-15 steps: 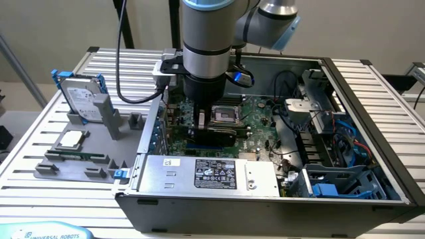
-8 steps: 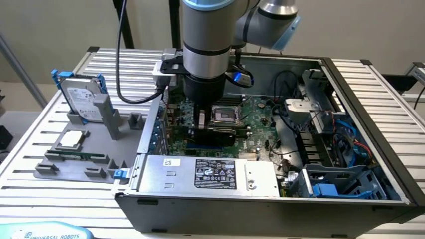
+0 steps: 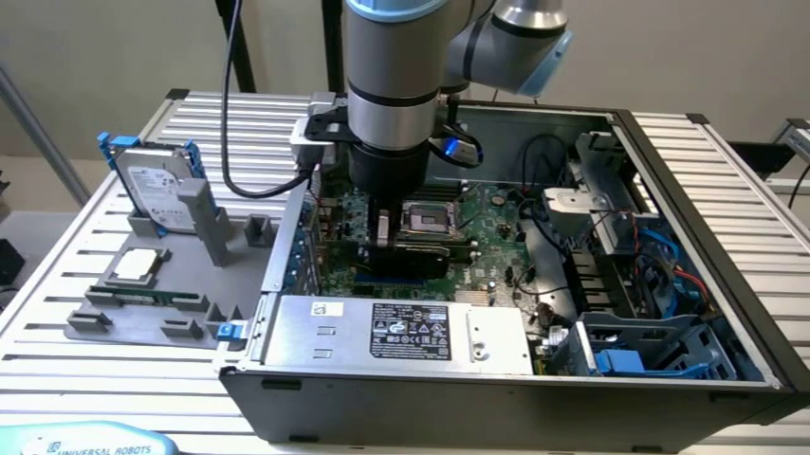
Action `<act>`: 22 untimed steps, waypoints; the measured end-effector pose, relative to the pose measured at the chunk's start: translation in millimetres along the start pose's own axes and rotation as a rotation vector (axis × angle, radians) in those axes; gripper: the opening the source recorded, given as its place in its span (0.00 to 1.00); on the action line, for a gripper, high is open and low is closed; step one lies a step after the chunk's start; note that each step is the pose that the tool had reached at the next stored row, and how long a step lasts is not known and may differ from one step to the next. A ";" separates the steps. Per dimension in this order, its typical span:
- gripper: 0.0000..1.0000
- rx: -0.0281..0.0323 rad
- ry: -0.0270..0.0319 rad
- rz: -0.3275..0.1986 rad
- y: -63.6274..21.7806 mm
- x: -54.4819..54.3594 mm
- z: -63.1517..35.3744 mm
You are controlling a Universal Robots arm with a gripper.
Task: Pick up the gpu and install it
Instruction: 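Insert the gpu into the slot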
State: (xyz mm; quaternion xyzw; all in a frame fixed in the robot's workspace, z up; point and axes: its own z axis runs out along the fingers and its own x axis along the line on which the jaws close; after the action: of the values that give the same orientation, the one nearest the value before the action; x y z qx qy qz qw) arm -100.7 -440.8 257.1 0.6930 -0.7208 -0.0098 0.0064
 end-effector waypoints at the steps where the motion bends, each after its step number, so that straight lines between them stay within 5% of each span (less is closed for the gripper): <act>1: 0.27 0.0003 -0.0004 0.000 0.0 -0.1 0.2; 22: 0.27 0.0000 0.0002 0.000 0.9 -0.4 3.1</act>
State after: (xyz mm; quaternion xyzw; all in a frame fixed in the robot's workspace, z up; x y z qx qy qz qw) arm -101.6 -440.3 254.0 0.6930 -0.7209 -0.0098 0.0065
